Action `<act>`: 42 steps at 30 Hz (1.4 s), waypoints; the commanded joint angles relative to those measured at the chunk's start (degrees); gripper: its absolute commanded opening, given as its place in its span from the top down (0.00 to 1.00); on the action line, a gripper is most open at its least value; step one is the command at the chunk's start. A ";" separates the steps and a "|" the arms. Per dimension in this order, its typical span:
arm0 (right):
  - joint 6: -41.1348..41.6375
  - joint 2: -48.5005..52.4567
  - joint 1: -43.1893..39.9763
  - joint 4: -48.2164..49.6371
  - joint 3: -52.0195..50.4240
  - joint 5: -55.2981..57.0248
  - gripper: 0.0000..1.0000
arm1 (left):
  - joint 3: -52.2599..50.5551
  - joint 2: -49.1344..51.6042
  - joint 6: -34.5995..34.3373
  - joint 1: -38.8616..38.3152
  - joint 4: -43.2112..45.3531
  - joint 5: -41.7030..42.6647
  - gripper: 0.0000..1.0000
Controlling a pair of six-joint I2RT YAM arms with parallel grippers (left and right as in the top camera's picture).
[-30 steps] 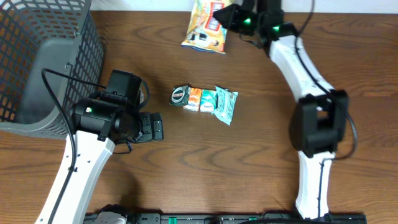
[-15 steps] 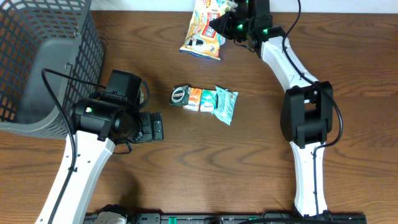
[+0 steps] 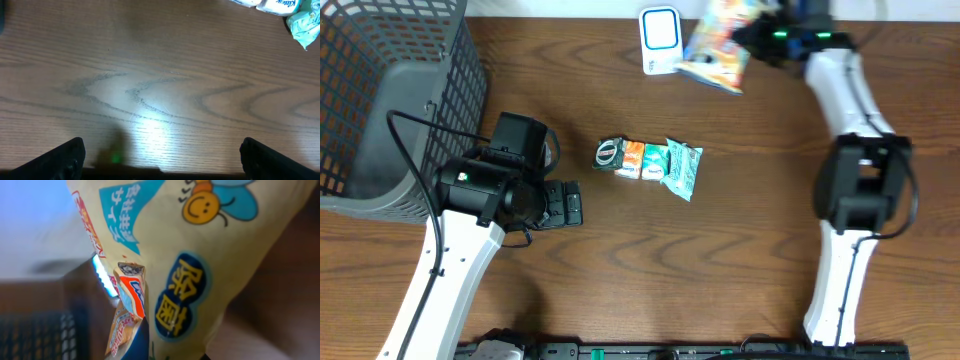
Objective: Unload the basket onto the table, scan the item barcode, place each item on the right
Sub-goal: 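Place the yellow packet at the far right edge of the table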
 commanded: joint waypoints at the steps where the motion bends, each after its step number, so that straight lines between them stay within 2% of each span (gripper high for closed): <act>1: -6.23 -5.77 -7.80 -4.87 1.84 1.14 0.99 | -0.22 0.20 -0.50 0.22 -0.15 0.50 0.02; 6: -12.92 -6.14 -17.84 -16.39 1.81 2.62 0.99 | -0.22 0.20 -0.50 0.22 -0.17 0.50 0.02; 9: -18.78 -6.14 -24.20 -23.63 1.79 10.84 0.99 | -0.22 0.20 -0.50 0.22 -0.15 0.50 0.02; 13: -25.79 -6.14 -28.72 -28.74 1.75 22.45 0.99 | -0.22 0.20 -0.48 0.22 -0.17 0.50 0.02; 17: -31.54 -6.12 -32.13 -29.83 1.75 26.03 0.99 | -0.22 0.20 -0.50 0.22 -0.15 0.50 0.02; 22: -32.28 -6.12 -36.04 -28.02 1.75 26.01 0.99 | -0.22 0.20 -0.50 0.22 -0.15 0.50 0.03; 27: -41.53 -6.12 -36.96 -27.47 1.75 26.25 0.98 | -0.22 0.20 -0.50 0.22 -0.15 0.50 0.02; 32: -42.21 -6.12 -36.94 -26.75 1.75 25.97 0.99 | -0.22 0.20 -0.50 0.22 -0.15 0.50 0.03; 33: -42.18 -6.12 -36.94 -26.56 1.75 25.99 0.97 | -0.22 0.20 -0.50 0.22 -0.15 0.50 0.02; 34: -41.99 -6.12 -36.89 -26.36 1.75 25.97 0.89 | -0.22 0.20 -0.50 0.22 -0.15 0.50 0.02; 37: -39.50 -6.12 -36.76 -25.75 1.77 26.01 0.53 | -0.22 0.20 -0.50 0.20 -0.15 0.50 0.02; 40: -35.76 -6.14 -36.76 -25.77 2.45 25.99 0.48 | -0.22 0.20 -0.50 0.22 -0.15 0.50 0.02; 42: -34.27 -6.16 -36.65 -26.69 3.78 25.33 0.48 | -0.22 0.20 -0.50 0.22 -0.17 0.50 0.02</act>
